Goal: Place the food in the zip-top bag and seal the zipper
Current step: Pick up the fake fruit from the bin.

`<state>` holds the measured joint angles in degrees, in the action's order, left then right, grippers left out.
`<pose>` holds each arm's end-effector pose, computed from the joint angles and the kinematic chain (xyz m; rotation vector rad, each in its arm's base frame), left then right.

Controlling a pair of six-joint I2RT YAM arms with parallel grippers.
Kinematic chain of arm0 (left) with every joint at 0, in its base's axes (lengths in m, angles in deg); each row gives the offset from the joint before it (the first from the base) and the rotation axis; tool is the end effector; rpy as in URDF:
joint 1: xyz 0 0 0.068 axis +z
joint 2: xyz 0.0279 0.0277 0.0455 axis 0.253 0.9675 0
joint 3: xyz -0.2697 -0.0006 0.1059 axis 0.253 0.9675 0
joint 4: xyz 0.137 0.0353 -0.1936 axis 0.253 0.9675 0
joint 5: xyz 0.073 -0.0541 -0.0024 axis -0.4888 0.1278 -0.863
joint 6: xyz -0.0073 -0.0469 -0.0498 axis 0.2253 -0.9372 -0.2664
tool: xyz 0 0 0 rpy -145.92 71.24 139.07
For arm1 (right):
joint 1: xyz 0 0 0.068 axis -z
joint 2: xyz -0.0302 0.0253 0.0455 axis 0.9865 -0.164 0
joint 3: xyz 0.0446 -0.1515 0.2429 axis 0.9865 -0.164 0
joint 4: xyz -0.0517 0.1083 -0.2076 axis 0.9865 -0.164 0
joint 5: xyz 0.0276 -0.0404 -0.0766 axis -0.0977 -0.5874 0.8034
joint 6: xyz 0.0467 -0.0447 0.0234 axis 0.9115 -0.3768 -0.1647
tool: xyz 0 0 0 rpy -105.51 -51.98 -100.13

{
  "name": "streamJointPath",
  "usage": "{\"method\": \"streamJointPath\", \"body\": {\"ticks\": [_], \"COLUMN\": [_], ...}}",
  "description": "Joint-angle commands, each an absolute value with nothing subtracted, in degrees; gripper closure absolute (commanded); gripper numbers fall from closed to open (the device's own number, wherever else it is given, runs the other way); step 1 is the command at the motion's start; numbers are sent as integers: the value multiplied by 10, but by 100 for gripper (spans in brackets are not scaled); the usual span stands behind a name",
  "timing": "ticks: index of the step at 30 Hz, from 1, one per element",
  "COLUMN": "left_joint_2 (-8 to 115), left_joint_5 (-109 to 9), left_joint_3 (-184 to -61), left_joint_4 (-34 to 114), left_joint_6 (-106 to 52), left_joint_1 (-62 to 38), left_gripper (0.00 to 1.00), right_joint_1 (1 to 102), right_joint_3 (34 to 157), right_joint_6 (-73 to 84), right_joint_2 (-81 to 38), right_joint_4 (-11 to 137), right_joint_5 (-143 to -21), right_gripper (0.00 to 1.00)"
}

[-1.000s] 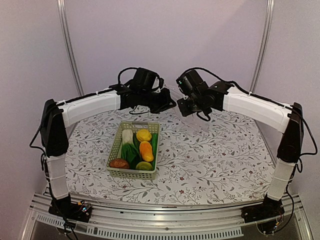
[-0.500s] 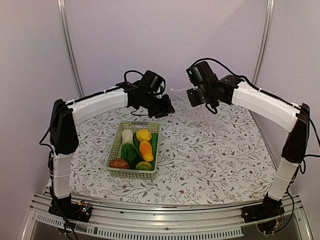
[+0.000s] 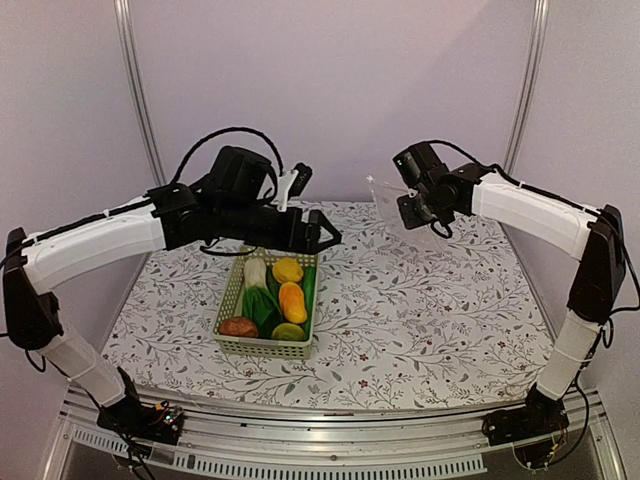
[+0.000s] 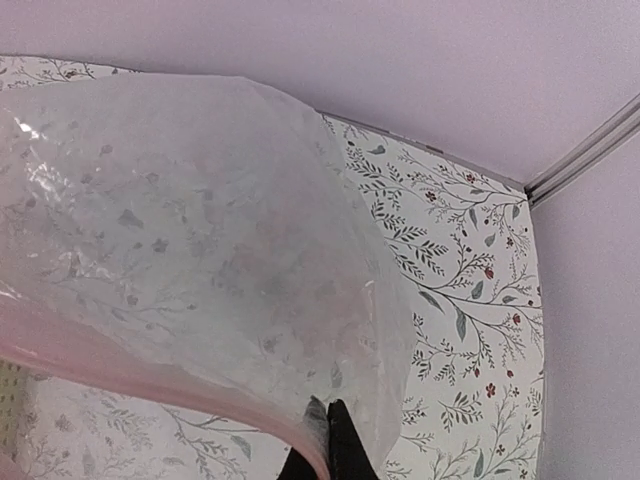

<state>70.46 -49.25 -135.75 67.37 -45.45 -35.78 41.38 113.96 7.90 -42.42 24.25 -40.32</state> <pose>0.2283 -0.2899 0.3569 0.5077 2.2381 -0.9484 0.3202 0.2213 0.3274 -0.3205 2.2236 -0.2587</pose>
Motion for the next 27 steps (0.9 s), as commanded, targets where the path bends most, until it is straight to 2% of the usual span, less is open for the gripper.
{"method": "streamJointPath", "body": {"ticks": [1, 7, 13, 19, 27], "left_joint_2": [597, 558, 584, 639, 736], "left_joint_5": [-521, -580, -627, -591, -564], "left_joint_3": [-1202, -1139, -1147, -1201, -1275], "left_joint_4": [641, 698, 725, 775, 865], "left_joint_6": [-445, -447, -423, -415, -506], "left_joint_1": [-340, -306, -275, -271, -266], "left_gripper": [6, 9, 9, 7, 3], "right_joint_1": [457, 518, 473, 444, 443], "right_joint_3": [1105, 1118, 1132, 1067, 1063], "right_joint_6": [88, 57, 74, 161, 149], "right_joint_2": [-375, -343, -399, -417, -399], "right_joint_4": [231, 214, 174, 213, 224], "right_joint_5": [-411, -379, -514, -701, -731], "right_gripper": [100, 100, 100, 100, 100]}}
